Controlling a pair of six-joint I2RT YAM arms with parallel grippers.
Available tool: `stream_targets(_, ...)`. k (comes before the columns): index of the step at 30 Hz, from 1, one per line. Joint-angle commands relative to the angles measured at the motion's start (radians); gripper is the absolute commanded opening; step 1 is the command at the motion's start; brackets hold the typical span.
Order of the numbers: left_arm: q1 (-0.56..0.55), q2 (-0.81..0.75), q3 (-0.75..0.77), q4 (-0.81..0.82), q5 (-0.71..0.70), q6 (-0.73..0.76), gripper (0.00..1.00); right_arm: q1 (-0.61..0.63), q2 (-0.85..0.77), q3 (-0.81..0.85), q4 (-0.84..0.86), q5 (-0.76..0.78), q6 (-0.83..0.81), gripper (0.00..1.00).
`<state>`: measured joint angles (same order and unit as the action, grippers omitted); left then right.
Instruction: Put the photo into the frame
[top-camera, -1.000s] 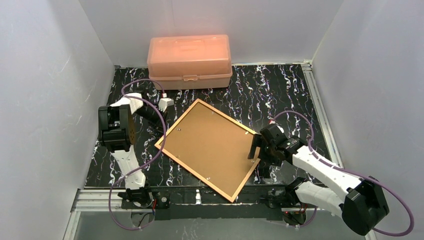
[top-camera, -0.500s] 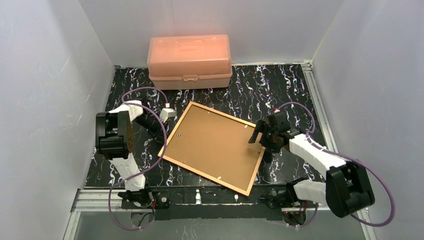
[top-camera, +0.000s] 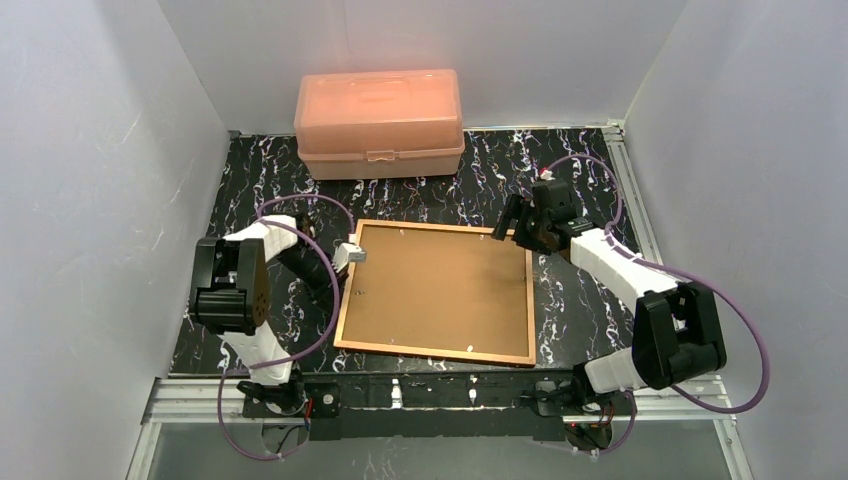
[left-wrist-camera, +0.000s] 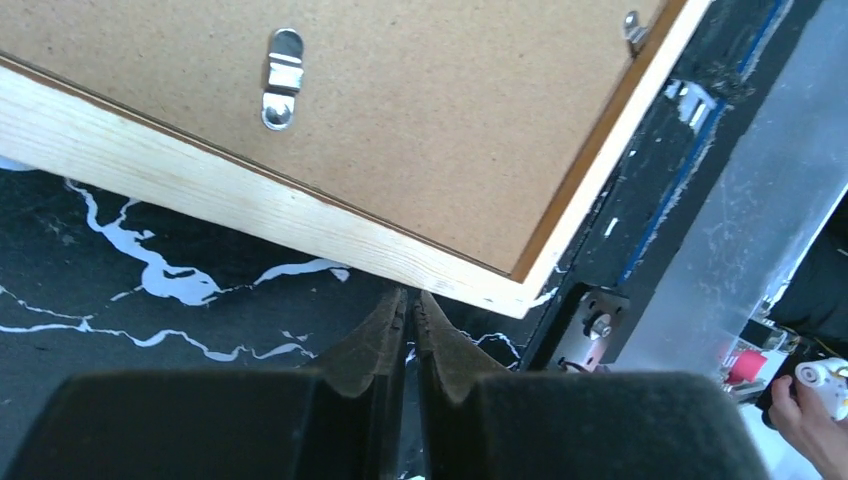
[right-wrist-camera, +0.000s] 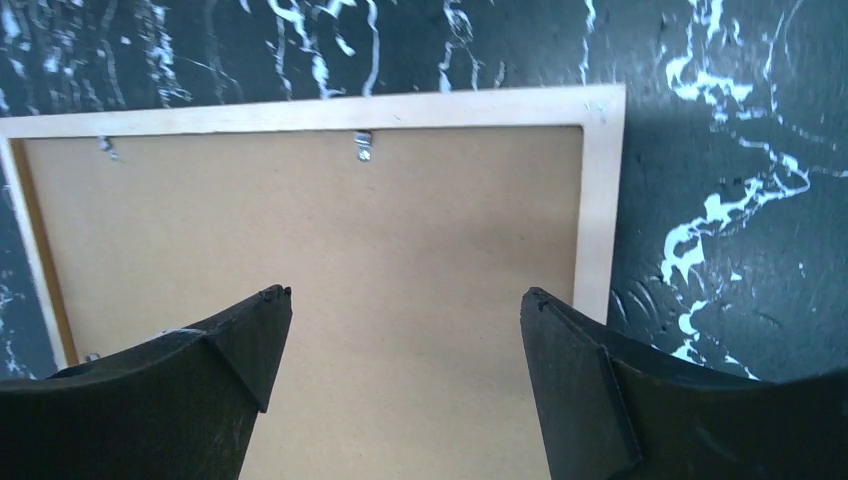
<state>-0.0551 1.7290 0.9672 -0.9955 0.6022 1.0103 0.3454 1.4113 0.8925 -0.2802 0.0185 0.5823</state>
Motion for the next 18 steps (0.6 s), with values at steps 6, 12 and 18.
stream_targets(6,0.158,0.054,0.15,-0.11,0.192,-0.143,0.21,0.155,-0.077,-0.015,0.115,-0.094,0.049,0.91)
stream_targets(12,0.166,0.116,0.213,0.041,0.25,-0.452,0.24,0.342,0.032,-0.016,0.325,-0.148,0.3,0.89)
stream_targets(18,0.157,0.16,0.232,0.104,0.227,-0.522,0.24,0.502,0.197,0.01,0.575,-0.097,0.539,0.89)
